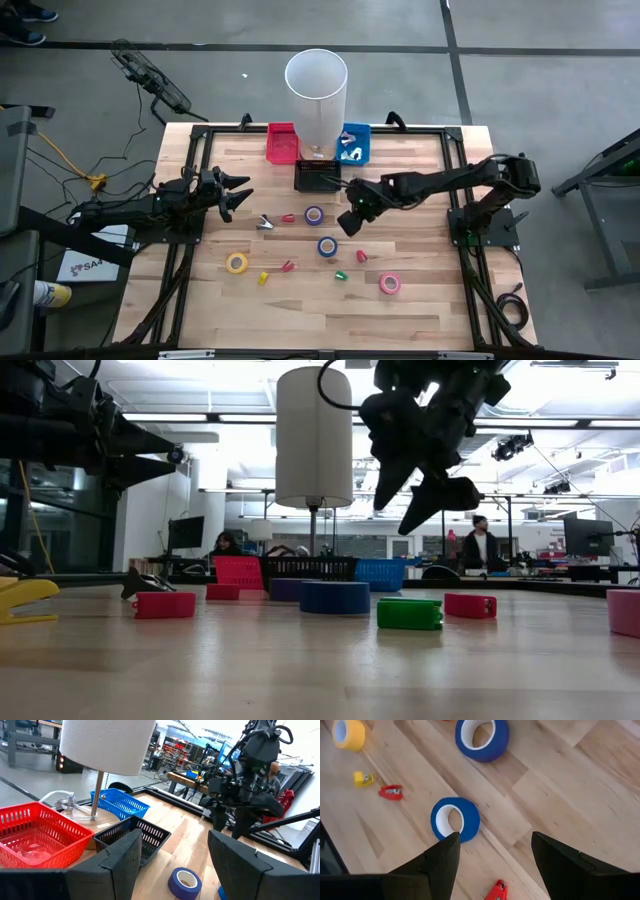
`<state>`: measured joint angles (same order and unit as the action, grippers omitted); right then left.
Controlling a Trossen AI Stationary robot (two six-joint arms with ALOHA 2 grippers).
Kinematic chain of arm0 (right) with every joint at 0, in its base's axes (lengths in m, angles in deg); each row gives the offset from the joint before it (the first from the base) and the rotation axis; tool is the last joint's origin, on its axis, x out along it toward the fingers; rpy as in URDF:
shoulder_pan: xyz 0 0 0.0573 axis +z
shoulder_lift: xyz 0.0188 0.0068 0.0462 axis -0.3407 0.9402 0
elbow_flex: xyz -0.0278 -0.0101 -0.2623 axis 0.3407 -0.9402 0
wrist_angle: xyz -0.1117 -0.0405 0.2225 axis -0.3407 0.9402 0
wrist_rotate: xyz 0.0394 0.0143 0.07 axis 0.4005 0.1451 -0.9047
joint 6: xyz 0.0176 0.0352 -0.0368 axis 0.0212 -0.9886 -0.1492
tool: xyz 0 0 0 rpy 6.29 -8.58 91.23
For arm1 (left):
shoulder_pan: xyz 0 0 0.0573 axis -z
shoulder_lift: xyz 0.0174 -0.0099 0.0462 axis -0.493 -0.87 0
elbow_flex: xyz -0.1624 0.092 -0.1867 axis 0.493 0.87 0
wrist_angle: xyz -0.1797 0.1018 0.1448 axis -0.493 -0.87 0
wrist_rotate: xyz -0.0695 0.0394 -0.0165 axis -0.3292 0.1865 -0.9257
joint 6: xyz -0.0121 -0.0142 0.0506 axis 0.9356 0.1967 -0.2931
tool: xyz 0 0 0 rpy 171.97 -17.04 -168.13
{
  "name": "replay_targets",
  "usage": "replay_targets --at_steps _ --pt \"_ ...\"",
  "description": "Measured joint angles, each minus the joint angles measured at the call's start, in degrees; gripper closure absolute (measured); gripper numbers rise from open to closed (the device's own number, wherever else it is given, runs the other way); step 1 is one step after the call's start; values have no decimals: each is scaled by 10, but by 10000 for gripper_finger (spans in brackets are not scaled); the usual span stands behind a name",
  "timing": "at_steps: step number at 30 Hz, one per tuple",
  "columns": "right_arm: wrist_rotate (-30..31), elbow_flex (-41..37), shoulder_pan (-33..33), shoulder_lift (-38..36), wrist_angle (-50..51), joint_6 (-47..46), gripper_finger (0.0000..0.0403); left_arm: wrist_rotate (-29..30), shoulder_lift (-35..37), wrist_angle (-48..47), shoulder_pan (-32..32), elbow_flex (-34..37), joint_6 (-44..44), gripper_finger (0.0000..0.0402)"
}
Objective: Pick and place Stapler, Stapler remover, tape
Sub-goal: Put the red mini stapler into the black bin
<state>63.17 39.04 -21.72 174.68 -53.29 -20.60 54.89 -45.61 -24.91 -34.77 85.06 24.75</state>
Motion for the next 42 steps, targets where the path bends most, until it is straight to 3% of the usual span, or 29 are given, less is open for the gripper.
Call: replay_targets --at_steps 22,42 --pt "-30 0 34 0 135 -33 166 0 0 0 0 0 0 176" --pt "74 0 152 84 115 -85 166 -1 0 0 0 0 0 176"
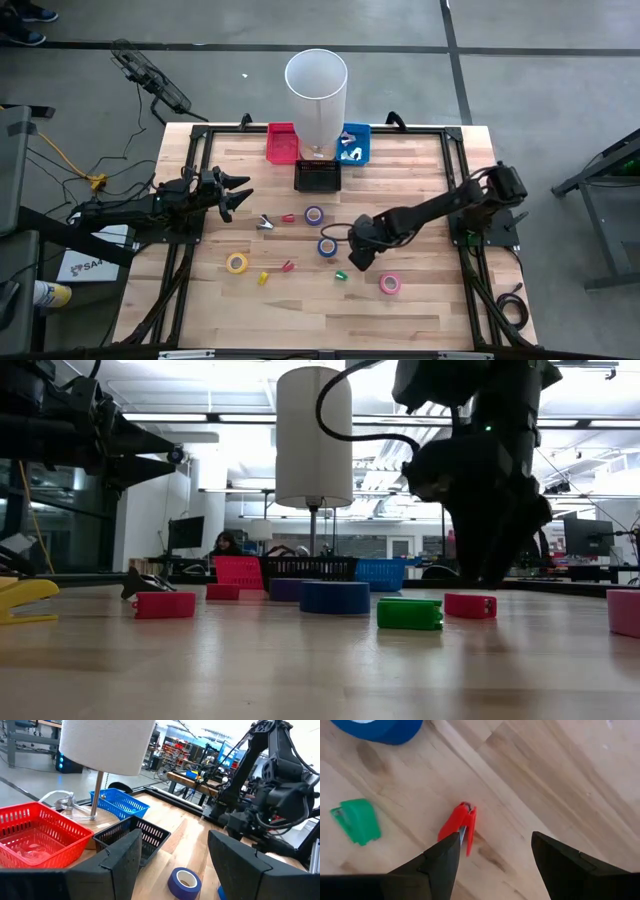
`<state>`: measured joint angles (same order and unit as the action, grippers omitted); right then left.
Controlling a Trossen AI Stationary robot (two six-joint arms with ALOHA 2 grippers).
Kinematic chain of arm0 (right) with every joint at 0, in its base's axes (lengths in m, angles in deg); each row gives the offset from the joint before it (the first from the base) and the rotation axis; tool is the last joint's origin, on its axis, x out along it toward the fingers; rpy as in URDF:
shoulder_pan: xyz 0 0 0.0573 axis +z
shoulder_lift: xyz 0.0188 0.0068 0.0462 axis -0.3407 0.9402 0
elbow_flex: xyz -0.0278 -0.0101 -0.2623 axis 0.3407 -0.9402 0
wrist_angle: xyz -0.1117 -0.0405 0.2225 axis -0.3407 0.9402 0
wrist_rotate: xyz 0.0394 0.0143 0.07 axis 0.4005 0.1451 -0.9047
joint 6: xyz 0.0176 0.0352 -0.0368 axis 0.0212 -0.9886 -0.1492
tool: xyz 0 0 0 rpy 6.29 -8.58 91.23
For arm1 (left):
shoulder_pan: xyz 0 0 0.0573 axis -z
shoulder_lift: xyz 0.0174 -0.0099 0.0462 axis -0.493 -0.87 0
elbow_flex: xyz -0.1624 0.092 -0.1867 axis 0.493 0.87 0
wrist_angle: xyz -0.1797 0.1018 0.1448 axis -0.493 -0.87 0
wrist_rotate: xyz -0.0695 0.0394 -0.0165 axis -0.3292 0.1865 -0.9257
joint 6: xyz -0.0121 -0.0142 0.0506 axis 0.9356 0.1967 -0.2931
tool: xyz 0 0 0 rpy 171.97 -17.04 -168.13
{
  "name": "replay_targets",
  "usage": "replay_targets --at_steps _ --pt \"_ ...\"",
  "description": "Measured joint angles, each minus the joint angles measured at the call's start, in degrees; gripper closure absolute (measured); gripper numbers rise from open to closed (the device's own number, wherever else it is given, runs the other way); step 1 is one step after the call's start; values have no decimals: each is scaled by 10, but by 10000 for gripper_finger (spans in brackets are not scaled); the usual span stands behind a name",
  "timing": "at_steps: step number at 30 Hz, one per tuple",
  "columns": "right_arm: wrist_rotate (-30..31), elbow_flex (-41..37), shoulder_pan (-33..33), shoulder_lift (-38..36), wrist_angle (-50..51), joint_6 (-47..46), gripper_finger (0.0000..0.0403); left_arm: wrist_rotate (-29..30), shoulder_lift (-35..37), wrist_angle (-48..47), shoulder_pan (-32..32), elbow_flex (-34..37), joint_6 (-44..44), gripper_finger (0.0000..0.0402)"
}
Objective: Pick and place Stapler, Stapler remover, tape
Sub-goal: Put the red mini stapler into the black bin
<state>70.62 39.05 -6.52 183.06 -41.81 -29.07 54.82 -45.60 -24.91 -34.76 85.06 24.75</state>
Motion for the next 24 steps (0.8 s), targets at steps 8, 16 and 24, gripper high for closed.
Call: replay_targets --at_steps 8,16,24 --pt "5 0 16 21 -40 -9 166 0 0 0 0 0 0 176" --pt "34 1 25 28 -51 -19 166 0 0 0 0 0 0 176" --pt "32 0 23 22 -54 -23 166 -1 0 0 0 0 0 176"
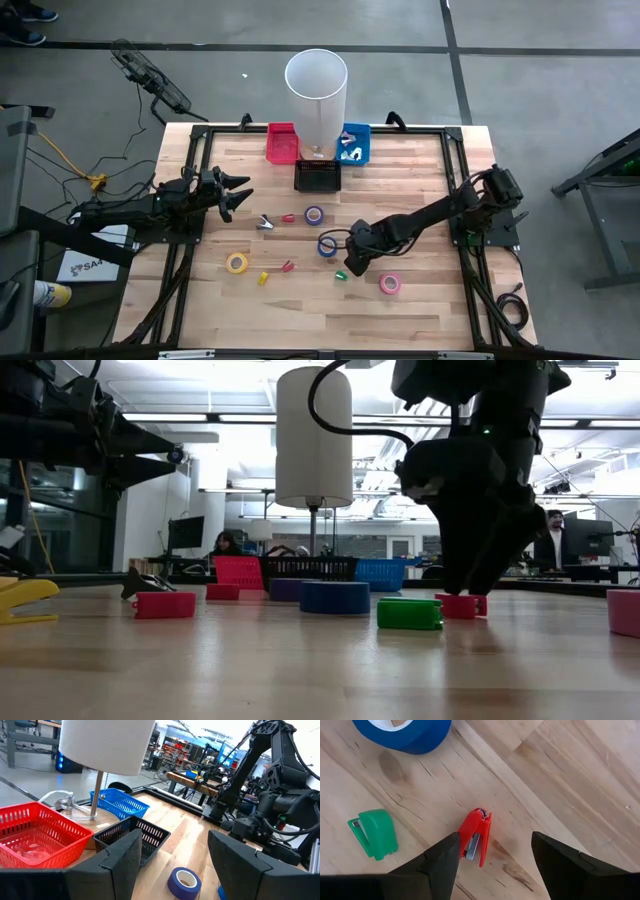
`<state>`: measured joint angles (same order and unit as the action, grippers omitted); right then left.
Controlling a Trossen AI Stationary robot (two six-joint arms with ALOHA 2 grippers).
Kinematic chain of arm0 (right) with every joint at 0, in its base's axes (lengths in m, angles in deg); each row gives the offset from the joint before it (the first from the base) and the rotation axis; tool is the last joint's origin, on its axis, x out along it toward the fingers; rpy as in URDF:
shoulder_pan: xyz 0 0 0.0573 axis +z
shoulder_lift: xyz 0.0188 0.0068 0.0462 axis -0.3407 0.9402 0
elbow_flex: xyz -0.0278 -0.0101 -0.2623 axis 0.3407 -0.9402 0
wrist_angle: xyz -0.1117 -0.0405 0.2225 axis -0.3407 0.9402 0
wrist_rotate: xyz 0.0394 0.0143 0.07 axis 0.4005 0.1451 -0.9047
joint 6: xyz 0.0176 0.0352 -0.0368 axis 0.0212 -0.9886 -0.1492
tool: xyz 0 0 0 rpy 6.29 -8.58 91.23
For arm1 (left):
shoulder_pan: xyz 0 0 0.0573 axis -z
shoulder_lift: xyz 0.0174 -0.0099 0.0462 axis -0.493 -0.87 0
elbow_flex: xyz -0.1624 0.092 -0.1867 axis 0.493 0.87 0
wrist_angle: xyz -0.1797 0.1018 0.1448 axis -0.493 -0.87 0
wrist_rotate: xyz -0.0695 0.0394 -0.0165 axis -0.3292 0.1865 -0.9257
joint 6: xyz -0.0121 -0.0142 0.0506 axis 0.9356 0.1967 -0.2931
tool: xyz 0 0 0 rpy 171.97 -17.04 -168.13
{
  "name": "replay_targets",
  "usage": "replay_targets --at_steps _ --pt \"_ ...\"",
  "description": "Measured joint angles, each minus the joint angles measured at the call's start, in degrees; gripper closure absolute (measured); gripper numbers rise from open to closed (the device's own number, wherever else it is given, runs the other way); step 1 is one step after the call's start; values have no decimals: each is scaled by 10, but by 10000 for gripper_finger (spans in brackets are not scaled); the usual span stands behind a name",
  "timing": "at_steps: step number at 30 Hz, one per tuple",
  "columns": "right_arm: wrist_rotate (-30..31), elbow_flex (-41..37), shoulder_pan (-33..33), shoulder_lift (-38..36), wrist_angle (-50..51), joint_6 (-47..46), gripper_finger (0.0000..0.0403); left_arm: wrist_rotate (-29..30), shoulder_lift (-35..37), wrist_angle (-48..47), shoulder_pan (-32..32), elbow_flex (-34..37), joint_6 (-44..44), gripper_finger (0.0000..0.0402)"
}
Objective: Pick and place Stapler, Stapler remover, tape
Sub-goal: Put the red mini stapler into the black bin
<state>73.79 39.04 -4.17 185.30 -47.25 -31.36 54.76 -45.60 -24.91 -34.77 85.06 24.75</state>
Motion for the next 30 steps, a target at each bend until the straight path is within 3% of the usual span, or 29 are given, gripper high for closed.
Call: replay_targets --at_steps 24,30 --pt "22 0 16 15 -38 -56 167 0 0 0 0 0 0 176" --pt "8 0 24 22 -39 -56 184 0 0 0 0 0 0 176"
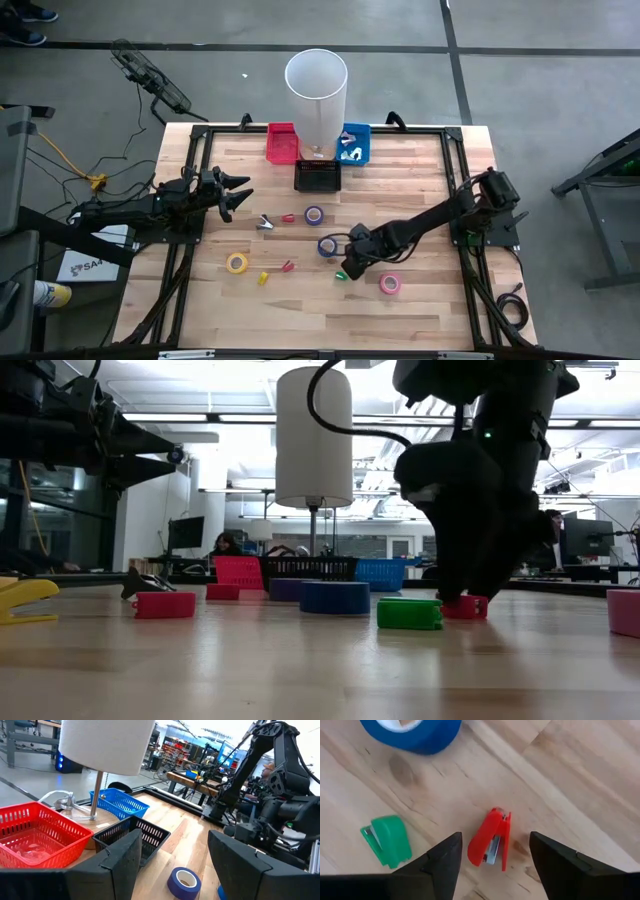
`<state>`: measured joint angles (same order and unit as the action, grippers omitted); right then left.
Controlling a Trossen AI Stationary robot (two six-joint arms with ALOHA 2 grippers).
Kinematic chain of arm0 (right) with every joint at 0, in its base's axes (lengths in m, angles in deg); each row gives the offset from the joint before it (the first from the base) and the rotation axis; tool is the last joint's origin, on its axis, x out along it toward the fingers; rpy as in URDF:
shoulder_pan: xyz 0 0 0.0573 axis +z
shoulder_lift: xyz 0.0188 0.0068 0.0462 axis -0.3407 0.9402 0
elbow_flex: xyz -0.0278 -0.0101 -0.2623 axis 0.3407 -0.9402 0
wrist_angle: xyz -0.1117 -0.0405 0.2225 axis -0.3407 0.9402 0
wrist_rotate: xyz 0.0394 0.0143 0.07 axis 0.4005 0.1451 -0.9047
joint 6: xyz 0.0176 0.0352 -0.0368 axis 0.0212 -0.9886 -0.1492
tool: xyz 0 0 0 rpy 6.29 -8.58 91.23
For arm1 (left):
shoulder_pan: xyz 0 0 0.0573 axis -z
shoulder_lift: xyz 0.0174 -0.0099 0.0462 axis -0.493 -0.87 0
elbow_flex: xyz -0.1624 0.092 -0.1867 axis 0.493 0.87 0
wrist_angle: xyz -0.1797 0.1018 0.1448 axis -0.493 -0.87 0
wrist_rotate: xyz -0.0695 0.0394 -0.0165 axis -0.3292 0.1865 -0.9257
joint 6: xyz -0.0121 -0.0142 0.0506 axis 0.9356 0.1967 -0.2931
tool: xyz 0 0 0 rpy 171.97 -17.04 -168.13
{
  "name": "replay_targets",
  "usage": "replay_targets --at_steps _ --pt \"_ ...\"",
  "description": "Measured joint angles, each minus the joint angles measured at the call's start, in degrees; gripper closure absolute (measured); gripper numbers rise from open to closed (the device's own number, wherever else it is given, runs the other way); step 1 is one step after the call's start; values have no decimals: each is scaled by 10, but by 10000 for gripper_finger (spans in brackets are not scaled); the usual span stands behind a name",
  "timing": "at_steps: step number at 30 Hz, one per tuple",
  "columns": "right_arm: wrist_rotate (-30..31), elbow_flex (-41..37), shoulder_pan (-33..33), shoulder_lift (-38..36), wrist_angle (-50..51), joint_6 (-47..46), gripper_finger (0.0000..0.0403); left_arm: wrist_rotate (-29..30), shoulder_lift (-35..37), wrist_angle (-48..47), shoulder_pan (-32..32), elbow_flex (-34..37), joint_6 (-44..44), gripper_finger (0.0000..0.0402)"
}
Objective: Pick and place Stapler, Stapler remover, tape
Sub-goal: Put the red mini stapler into the black bin
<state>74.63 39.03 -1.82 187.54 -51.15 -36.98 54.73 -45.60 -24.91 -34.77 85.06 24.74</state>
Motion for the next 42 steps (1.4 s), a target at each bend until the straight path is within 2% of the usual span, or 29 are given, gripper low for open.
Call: replay_targets --at_steps 11,24,33,42 --pt "-7 1 5 8 0 13 235 0 0 0 0 0 0 176" --pt "-42 0 4 0 1 61 349 0 0 0 0 0 0 176" --pt "-42 0 -43 -44 -5 130 342 0 0 0 0 0 0 176" --pt "-102 4 -167 -84 -79 247 351 0 0 0 0 0 0 176"
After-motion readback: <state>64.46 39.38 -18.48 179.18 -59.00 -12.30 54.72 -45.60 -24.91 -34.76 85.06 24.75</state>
